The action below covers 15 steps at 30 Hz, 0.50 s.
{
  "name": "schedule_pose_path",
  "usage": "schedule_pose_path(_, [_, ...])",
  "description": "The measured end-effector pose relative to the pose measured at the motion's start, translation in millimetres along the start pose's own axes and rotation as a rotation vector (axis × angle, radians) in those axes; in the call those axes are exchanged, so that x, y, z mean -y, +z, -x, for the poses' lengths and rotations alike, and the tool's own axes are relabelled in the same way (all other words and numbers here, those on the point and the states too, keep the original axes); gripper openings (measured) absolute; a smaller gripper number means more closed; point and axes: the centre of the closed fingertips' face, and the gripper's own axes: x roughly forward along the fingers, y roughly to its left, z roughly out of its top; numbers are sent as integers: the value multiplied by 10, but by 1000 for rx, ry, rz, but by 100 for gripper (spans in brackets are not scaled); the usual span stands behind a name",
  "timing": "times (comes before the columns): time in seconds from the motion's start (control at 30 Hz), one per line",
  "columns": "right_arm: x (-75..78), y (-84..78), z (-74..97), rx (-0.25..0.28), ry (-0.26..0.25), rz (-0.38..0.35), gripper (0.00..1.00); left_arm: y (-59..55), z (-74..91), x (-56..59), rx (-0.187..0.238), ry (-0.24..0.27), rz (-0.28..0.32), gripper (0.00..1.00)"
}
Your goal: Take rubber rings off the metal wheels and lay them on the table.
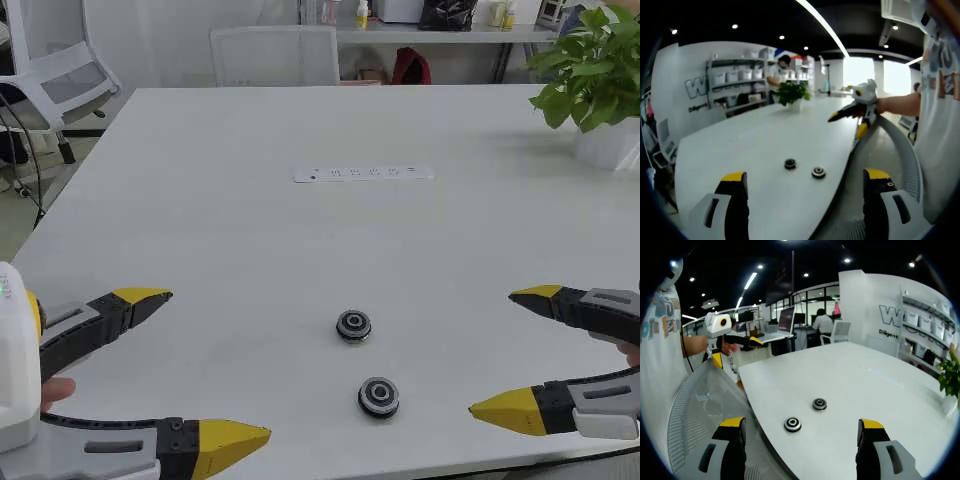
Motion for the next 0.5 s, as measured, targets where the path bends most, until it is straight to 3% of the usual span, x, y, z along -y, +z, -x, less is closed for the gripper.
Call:
schedule_pose_path(0.23, [49,-32,53,27,19,-4,88,-18,-59,60,-19,21,8,100])
schedule_pose_path(0.5, [109,-53,59,40,50,-24,88,42,-143,141,-29,-3,-28,100])
